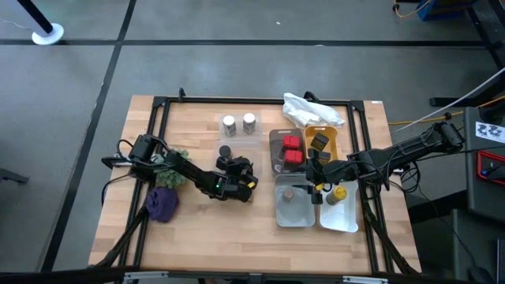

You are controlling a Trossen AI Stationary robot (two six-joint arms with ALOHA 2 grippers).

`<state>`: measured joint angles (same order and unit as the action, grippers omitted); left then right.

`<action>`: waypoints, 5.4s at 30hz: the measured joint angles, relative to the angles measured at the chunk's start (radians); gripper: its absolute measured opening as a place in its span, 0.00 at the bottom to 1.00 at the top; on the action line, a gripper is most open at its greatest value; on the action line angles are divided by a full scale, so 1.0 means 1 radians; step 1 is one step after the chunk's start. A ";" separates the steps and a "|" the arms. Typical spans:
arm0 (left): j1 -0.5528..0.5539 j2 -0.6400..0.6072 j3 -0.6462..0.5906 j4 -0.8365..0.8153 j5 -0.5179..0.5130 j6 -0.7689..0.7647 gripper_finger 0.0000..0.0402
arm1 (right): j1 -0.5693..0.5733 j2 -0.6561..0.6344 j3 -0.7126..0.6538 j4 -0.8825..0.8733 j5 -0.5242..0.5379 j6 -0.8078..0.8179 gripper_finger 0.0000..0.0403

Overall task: Sort spices by type
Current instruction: Put the purple seasoning bottle into the bottom transparent bin, then put the brown seasoning bottle into the gray bin

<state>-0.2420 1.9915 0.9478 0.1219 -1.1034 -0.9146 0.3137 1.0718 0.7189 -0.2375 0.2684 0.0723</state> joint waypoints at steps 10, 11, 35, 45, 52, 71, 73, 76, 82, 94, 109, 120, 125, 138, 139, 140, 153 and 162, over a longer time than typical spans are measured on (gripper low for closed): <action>0.016 -0.033 0.000 -0.006 0.002 0.015 0.60 | 0.000 0.000 0.000 -0.002 0.000 0.000 0.59; 0.018 -0.035 0.000 -0.005 0.002 0.027 0.60 | 0.000 0.000 0.000 -0.005 0.000 0.000 0.59; 0.019 -0.096 0.001 0.024 0.006 0.084 0.60 | 0.000 0.000 0.000 -0.027 0.000 0.000 0.59; -0.004 -0.202 0.001 0.020 0.012 0.171 0.60 | 0.000 0.000 0.000 -0.028 0.000 0.000 0.59; -0.052 -0.283 0.002 0.021 0.033 0.228 0.60 | 0.000 0.000 0.000 -0.028 0.000 0.001 0.59; -0.180 -0.369 0.002 -0.159 0.594 -0.183 0.60 | 0.000 0.000 0.000 -0.028 0.000 0.001 0.59; -0.176 -0.369 0.002 -0.213 0.657 -0.271 0.60 | 0.000 0.000 0.000 -0.028 0.000 0.001 0.59; -0.159 -0.369 0.002 -0.279 0.735 -0.373 0.60 | 0.000 0.000 0.000 -0.028 0.000 0.001 0.59; -0.101 -0.368 0.002 -0.346 0.764 -0.418 0.60 | 0.000 0.000 0.000 -0.028 0.000 0.001 0.59; -0.055 -0.298 0.002 -0.331 0.798 -0.476 0.60 | 0.000 0.000 0.000 -0.028 0.000 0.001 0.59; -0.051 -0.224 0.002 -0.206 0.806 -0.477 0.60 | 0.000 0.000 0.000 -0.036 0.000 0.001 0.59; -0.051 -0.154 0.002 -0.124 0.828 -0.468 0.60 | 0.000 0.000 0.000 -0.036 0.000 0.001 0.59; -0.051 -0.133 0.002 -0.109 0.830 -0.468 0.60 | 0.000 0.000 0.000 -0.038 0.000 0.001 0.59; -0.046 -0.120 0.004 -0.103 0.829 -0.402 0.57 | 0.000 0.000 -0.001 -0.051 0.000 0.001 0.59; -0.046 -0.119 0.004 -0.105 0.829 -0.401 0.55 | 0.000 0.000 -0.001 -0.051 0.000 0.001 0.59; -0.046 -0.119 0.004 -0.106 0.828 -0.402 0.52 | 0.000 0.000 -0.001 -0.051 0.000 0.001 0.59; -0.051 -0.124 0.003 -0.105 0.829 -0.389 0.45 | 0.000 0.000 -0.001 -0.051 0.000 0.001 0.59; -0.082 -0.141 -0.001 0.024 0.842 -0.253 0.44 | 0.000 0.000 -0.001 -0.051 -0.015 0.001 0.59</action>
<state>-0.3239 1.8509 0.9466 0.1463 -0.2616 -1.1679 0.3138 1.0718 0.7181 -0.2890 0.2534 0.0734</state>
